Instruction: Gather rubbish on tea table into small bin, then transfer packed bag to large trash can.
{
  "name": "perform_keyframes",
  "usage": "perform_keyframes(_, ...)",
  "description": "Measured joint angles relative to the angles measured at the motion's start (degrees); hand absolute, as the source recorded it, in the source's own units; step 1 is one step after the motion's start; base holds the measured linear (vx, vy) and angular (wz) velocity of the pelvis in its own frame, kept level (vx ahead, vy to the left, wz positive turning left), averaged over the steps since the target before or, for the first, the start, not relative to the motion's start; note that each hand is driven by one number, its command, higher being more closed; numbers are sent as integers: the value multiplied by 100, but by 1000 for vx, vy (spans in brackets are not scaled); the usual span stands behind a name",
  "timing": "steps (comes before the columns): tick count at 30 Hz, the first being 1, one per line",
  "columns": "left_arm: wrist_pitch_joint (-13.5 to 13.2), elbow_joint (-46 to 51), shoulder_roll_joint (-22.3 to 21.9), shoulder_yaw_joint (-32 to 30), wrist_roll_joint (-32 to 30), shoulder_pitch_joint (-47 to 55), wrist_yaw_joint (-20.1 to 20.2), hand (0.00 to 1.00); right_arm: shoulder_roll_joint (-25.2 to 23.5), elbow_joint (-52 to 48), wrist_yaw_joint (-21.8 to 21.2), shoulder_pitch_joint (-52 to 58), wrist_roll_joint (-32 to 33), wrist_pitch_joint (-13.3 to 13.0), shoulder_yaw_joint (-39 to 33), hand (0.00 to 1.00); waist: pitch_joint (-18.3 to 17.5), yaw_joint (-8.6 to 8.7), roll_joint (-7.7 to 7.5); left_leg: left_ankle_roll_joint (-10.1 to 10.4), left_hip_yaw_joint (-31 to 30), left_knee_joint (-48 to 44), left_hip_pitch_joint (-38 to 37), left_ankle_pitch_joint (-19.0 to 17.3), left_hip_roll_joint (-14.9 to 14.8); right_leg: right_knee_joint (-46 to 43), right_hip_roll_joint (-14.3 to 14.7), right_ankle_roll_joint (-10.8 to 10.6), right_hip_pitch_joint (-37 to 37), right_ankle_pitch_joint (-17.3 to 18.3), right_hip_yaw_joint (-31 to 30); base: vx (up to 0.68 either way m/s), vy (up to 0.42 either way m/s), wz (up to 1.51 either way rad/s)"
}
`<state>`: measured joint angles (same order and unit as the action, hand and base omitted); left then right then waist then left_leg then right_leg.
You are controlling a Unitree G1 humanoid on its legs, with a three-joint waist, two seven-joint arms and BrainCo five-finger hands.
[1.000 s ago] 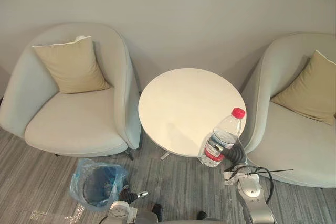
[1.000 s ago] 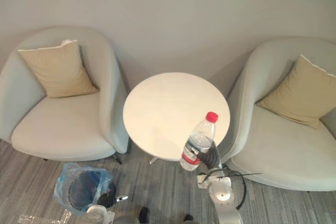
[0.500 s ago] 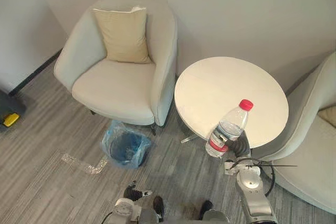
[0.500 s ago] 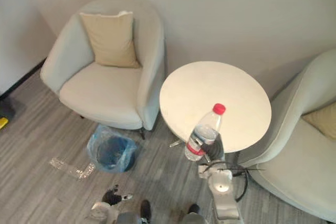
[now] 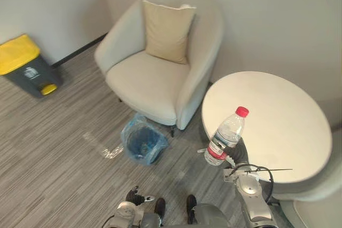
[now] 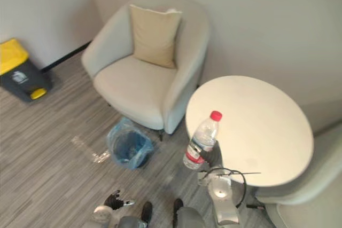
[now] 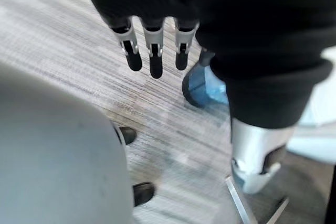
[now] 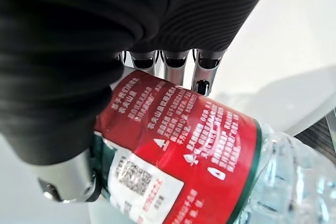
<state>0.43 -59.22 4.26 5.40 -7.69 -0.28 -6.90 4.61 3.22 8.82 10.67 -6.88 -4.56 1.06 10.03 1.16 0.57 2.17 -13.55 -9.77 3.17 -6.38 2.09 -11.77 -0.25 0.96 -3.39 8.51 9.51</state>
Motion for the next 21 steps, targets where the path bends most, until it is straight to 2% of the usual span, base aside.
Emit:
perform_keyframes(1,2,6,-13,-1,-1,8,-3,0,-7,-150,-26,89,1,-1,-15,100,-32,-4,55,21,73,-122,81,-86,-55,96,48,1,97,-1,144,152,-81,59)
perform_keyframes(3,1,21,-42,-93,-9,7,-1,0,-6,-320,-53,142,13,2,-22,100,-31,-5,54,39,222,-280,190,-112,-59,251,47,2,271,-1,308,152,-54,58)
perform_keyframes(4,1,41,-65,-157,-4,5,-2,0,0,-430,-62,168,18,2,-29,100,-33,-6,62,88,534,-577,315,-194,-75,307,37,2,370,-3,402,148,-14,54)
perform_keyframes(6,3,70,-77,-220,-4,11,-21,0,-6,-481,-66,169,21,-1,-18,100,-36,-32,73,-52,1393,-1011,460,-333,-223,303,35,3,555,-3,484,110,33,44)
perform_keyframes(8,5,75,-75,-165,-9,13,-24,0,-1,-479,-65,138,22,-2,-58,100,-64,-44,135,-158,2399,-1011,473,-507,-555,286,35,36,706,19,522,94,131,47)
perform_keyframes(9,8,113,-76,-143,-10,13,-22,0,2,-474,-57,126,22,-2,-89,100,-65,-44,144,-178,2660,-874,476,-480,-704,268,28,76,735,62,558,66,154,36)
perform_keyframes(10,18,133,-56,-105,-22,-1,-21,0,6,-445,-38,98,21,1,-142,100,-63,-61,110,-181,2871,-791,431,-409,-667,158,-68,1,722,153,583,62,171,37)
perform_keyframes(12,62,125,-32,17,-108,14,-22,0,-45,-447,17,67,18,-5,-160,100,-92,-40,26,-224,2783,-249,192,-95,-304,104,-306,-126,704,236,585,92,173,49)
perform_keyframes(14,61,125,3,107,-135,14,-25,0,-27,-417,23,19,6,-3,-161,100,-94,-76,25,-323,2702,277,-23,134,-59,114,-448,-163,728,213,541,96,183,37)
perform_keyframes(18,51,80,39,146,-236,53,-45,0,-67,26,7,-274,-1,-2,-10,100,-109,-108,26,-400,2716,890,-419,342,38,-121,-500,-263,705,145,406,41,97,-1)
perform_keyframes(20,37,33,53,192,-232,51,-50,0,-60,222,-10,-300,-13,3,51,100,-107,-105,39,-387,2713,1011,-596,364,21,-807,-543,-275,481,153,330,44,71,-1)
perform_keyframes(21,32,19,80,250,-230,52,-53,0,-56,255,-26,-279,-41,18,120,100,-103,-107,32,-392,2691,1090,-692,359,26,-1439,-600,-279,259,155,256,14,65,7)
